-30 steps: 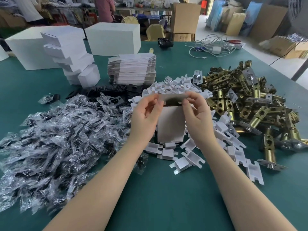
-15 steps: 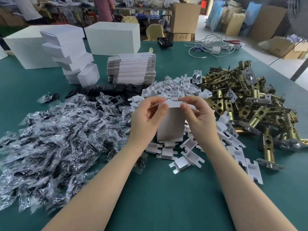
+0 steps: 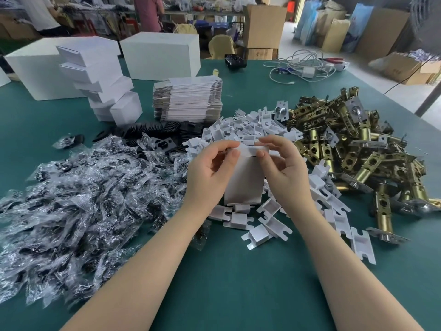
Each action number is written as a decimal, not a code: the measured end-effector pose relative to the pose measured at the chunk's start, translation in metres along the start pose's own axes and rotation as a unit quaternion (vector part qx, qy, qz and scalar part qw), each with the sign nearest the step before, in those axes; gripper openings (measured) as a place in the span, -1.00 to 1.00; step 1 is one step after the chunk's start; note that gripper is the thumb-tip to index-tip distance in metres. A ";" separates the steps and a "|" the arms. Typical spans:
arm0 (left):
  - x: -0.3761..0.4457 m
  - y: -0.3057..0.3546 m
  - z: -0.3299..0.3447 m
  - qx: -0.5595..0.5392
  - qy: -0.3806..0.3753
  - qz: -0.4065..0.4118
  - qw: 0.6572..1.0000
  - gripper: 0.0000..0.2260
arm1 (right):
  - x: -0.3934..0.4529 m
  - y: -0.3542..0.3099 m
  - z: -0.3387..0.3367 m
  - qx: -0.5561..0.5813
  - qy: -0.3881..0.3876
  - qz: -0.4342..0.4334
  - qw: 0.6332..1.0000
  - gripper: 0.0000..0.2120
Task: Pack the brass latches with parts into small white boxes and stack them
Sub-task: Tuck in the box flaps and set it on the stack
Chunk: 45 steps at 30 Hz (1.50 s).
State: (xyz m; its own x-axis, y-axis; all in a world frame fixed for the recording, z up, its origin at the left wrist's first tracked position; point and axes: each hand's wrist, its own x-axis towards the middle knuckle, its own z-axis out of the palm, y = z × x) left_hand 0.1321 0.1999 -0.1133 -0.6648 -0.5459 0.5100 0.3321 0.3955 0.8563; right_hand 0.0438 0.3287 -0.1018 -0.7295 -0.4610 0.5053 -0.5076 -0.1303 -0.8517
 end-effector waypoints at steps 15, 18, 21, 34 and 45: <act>-0.002 0.008 -0.003 -0.069 -0.012 -0.012 0.998 -0.90 | -0.002 -0.002 -0.008 0.073 -0.042 0.019 0.996 -0.91; -0.002 0.009 -0.005 -0.082 -0.018 -0.019 0.996 -0.88 | -0.002 -0.002 -0.010 0.083 -0.050 0.030 0.995 -0.92; -0.002 0.010 -0.006 -0.088 -0.025 -0.017 0.996 -0.87 | -0.002 -0.004 -0.010 0.096 -0.056 0.029 0.993 -0.86; 0.004 0.006 -0.006 -0.054 -0.024 0.015 0.998 -0.84 | 0.002 0.000 -0.011 0.026 -0.041 0.012 0.999 -0.92; 0.002 0.005 -0.006 -0.051 -0.025 0.017 0.998 -0.86 | 0.002 0.003 -0.010 0.047 -0.033 0.007 0.998 -0.93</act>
State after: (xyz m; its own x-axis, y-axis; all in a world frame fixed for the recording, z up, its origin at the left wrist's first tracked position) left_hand 0.1362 0.1962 -0.1073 -0.6838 -0.4941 0.5369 0.4198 0.3355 0.8433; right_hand 0.0369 0.3360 -0.1017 -0.7027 -0.5196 0.4860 -0.4503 -0.2041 -0.8692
